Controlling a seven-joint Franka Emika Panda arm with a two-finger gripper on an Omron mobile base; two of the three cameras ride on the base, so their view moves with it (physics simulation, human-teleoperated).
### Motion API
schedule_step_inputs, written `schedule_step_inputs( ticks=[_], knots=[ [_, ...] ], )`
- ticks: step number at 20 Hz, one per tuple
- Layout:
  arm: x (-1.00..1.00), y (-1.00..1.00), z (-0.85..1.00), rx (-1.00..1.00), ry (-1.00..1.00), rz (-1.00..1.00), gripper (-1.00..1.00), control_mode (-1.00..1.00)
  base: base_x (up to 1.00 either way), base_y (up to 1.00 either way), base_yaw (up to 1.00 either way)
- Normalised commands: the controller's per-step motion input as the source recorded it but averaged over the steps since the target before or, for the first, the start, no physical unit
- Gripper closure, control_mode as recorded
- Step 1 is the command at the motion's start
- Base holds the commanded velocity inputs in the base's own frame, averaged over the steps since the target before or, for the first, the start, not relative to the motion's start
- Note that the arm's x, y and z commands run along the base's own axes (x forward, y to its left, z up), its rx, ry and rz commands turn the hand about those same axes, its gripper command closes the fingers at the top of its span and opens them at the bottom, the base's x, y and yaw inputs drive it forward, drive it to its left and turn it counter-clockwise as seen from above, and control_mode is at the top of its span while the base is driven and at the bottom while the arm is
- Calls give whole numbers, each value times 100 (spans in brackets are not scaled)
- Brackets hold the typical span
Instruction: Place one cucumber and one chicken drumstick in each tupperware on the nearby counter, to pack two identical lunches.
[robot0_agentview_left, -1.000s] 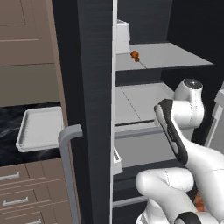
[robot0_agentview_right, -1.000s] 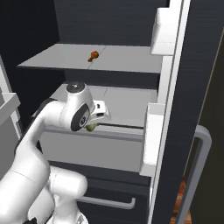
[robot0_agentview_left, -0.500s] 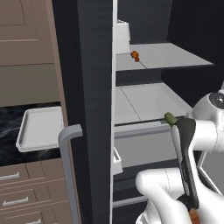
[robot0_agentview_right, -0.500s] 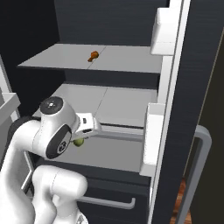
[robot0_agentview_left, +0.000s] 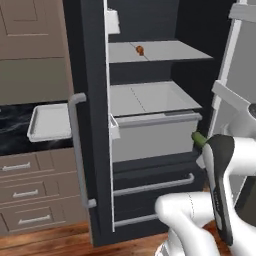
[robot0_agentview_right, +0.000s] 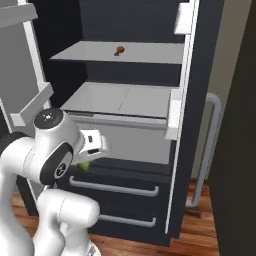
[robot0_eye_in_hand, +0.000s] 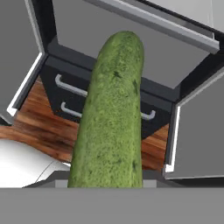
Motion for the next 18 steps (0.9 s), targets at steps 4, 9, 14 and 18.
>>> schedule_step_inputs(
  ticks=[4,9,14,18],
  knots=[
    [0,0,0,0,0,0,100,100,-100,24,0],
    [0,0,0,0,0,0,100,100,-100,44,0],
    [0,0,0,0,0,0,100,100,-73,94,0],
    [0,0,0,0,0,0,100,100,-20,100,0]
  ],
)
